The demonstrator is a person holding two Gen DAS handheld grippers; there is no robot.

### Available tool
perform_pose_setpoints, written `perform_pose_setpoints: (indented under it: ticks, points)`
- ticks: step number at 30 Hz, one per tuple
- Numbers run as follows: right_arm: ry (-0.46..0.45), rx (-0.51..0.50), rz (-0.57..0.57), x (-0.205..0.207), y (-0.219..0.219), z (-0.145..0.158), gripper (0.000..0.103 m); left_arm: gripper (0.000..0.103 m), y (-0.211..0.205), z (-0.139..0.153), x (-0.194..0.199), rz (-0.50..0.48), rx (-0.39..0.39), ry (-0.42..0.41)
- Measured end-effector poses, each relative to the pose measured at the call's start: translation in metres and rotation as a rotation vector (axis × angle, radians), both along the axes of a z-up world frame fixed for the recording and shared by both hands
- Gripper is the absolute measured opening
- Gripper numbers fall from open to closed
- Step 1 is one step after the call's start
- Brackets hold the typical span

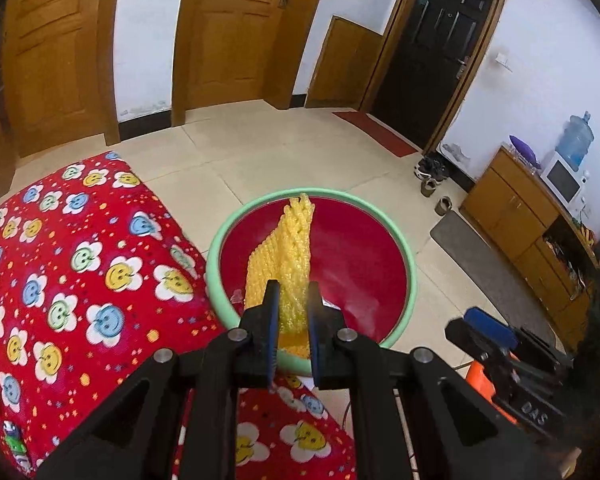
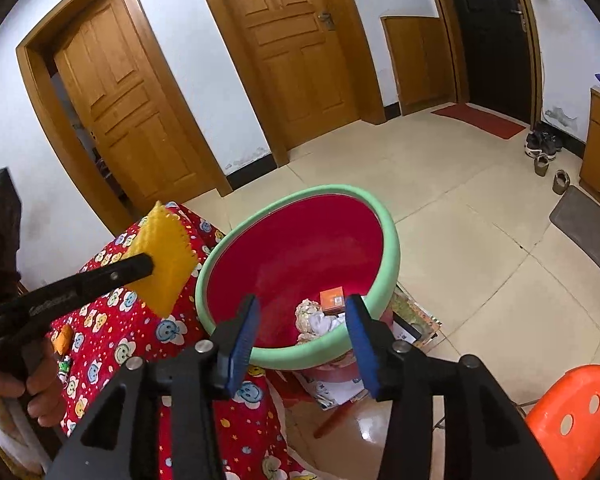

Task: Collect trash
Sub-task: 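Carry both items over the bucket and open both tools to drop them, then return the left tool to the table and grasp the clear bread bag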

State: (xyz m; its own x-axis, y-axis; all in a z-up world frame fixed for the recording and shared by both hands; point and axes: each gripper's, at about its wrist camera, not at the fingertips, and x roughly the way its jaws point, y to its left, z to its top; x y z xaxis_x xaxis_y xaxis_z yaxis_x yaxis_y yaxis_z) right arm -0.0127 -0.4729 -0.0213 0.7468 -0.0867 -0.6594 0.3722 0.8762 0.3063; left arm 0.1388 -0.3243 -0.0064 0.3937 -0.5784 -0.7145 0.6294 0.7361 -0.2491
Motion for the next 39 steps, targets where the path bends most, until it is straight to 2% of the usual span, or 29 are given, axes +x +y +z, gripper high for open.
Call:
perform_pose_setpoints:
  ticks: [3,4,6,9,16,22,30,39]
  points:
    - [-0.005,0.002,-0.005,-0.003,-0.001,0.001,0.049,0.018,-0.005,-0.002,0.003,0.004,0.007,0.005]
    - [-0.007,0.002,-0.007,-0.003,-0.001,0.001,0.051,0.026,-0.005,-0.002,0.003,0.011,0.006,0.006]
    - [-0.013,0.007,-0.006,-0.004,-0.002,0.002,0.053,0.033,-0.004,-0.003,0.000,0.020,0.007,0.007]
    - [-0.021,0.017,-0.010,-0.006,-0.004,0.002,0.056,0.036,-0.002,-0.004,-0.001,0.029,0.015,0.012]
    - [-0.028,0.016,-0.013,-0.009,-0.001,0.003,0.067,0.053,0.018,0.001,-0.012,0.075,0.021,0.001]
    - [-0.037,0.024,0.004,-0.013,0.009,0.007,0.074,0.054,0.042,0.011,-0.021,0.110,0.033,-0.015]
    - [-0.047,0.020,0.053,-0.016,0.031,0.016,0.076,0.054,0.082,0.027,-0.032,0.186,0.033,-0.030]
    - [-0.064,0.026,0.134,-0.014,0.061,0.027,0.077,0.054,0.137,0.035,-0.042,0.281,0.068,-0.054]
